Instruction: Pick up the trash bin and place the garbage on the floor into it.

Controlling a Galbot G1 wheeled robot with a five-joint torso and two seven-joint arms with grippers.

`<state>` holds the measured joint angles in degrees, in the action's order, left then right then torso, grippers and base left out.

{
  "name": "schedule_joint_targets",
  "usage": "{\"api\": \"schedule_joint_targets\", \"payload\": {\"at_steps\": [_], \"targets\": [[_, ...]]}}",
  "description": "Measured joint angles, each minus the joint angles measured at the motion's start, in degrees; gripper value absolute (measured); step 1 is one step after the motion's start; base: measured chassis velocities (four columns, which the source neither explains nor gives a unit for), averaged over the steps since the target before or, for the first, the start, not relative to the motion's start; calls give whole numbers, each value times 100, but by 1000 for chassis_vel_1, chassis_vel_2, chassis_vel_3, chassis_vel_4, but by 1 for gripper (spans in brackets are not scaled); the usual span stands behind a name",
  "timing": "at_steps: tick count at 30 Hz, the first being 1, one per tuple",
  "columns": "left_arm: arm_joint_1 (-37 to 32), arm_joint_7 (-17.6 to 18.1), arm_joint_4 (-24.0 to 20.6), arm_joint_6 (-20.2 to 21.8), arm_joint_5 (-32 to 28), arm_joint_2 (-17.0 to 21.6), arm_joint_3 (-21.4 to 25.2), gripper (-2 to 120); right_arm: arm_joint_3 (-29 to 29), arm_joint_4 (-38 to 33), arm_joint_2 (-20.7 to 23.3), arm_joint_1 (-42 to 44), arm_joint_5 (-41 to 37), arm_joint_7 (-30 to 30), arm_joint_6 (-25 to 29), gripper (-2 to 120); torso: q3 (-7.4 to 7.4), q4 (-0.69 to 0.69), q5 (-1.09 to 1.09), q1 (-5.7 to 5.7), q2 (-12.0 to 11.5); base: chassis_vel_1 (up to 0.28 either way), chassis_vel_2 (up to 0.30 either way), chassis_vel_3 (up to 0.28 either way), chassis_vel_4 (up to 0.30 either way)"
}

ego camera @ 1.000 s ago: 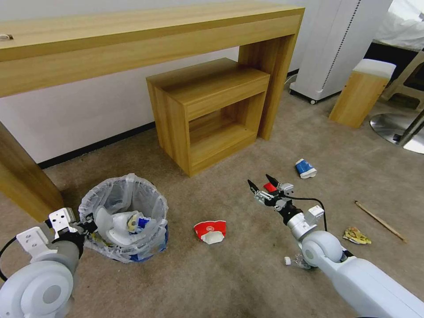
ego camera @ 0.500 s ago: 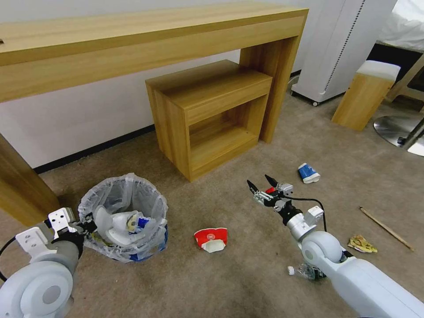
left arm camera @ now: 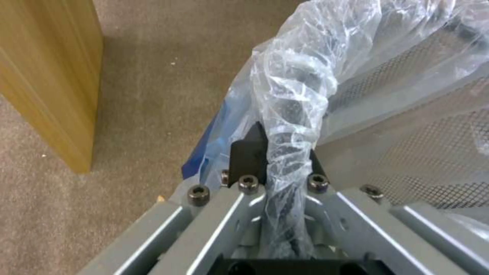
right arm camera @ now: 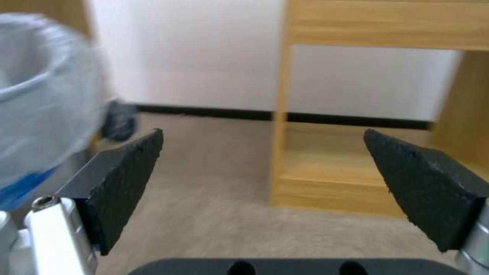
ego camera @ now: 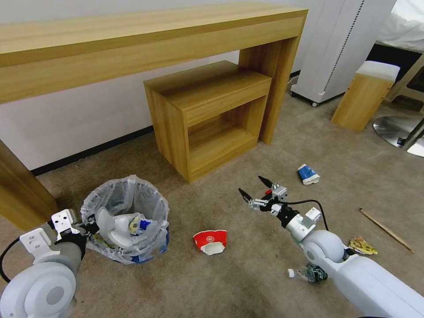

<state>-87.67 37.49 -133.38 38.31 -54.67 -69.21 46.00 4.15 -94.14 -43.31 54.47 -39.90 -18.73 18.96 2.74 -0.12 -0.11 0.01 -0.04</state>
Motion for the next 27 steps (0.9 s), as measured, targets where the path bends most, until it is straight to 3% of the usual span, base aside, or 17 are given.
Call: {"api": "schedule_joint_targets", "payload": {"at_steps": [12, 21, 27], "targets": [[10, -49, 78, -17, 178, -84, -129, 0, 551, 54, 489, -241, 474, -1182, 238, 100, 0, -1, 0, 0, 0, 0, 0, 0, 0], [8, -71, 119, -33, 278, -142, -175, 0, 1231, 188, 574, -698, 766, -1268, 282, 100, 0, -1, 0, 0, 0, 0, 0, 0, 0], [-3, -100, 152, -42, 368, -223, -218, 0, 1840, 309, 520, -1325, 988, -1089, 29, 100, 0, 0, 0, 0, 0, 0, 0, 0, 0]]}}
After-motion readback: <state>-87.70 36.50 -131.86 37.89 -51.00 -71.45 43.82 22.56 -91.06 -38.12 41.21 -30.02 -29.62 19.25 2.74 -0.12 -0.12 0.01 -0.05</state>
